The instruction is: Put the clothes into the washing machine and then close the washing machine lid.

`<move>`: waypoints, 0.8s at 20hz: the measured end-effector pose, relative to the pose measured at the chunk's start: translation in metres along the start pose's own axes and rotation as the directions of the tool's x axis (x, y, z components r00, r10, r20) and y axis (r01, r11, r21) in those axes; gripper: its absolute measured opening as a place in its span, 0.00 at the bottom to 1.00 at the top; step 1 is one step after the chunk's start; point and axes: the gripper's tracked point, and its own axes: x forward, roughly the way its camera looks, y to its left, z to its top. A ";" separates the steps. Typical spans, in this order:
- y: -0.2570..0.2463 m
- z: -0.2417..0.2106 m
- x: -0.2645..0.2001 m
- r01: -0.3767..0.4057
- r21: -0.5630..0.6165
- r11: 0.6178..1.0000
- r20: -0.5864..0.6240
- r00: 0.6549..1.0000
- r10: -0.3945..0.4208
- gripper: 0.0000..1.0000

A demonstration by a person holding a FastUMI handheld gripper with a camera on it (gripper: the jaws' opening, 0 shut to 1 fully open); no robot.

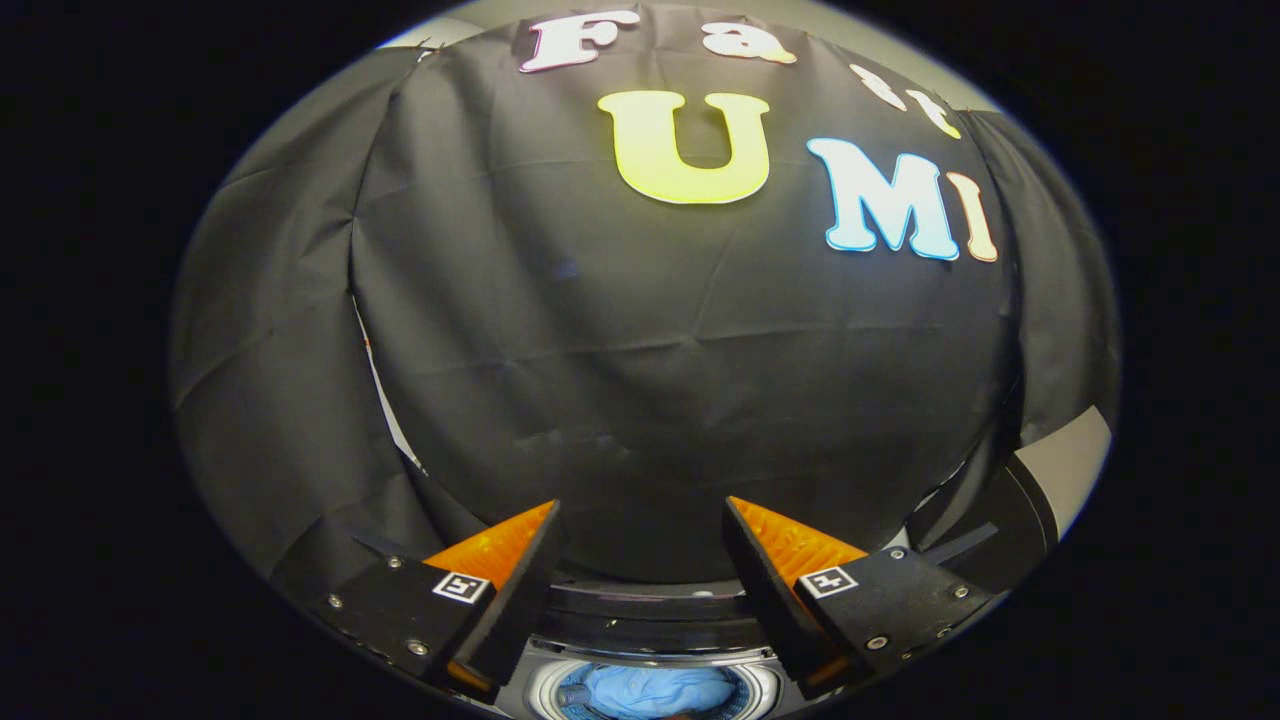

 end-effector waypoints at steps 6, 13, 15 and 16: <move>0.001 -0.005 -0.020 -0.002 -0.008 1.000 0.070 0.998 0.003 0.97; 0.004 -0.016 -0.044 -0.005 -0.018 1.000 0.123 0.992 0.007 0.96; 0.005 -0.020 -0.049 -0.002 -0.019 1.000 0.135 0.991 0.004 0.96; 0.006 -0.022 -0.052 -0.002 -0.019 1.000 0.143 0.990 0.004 0.97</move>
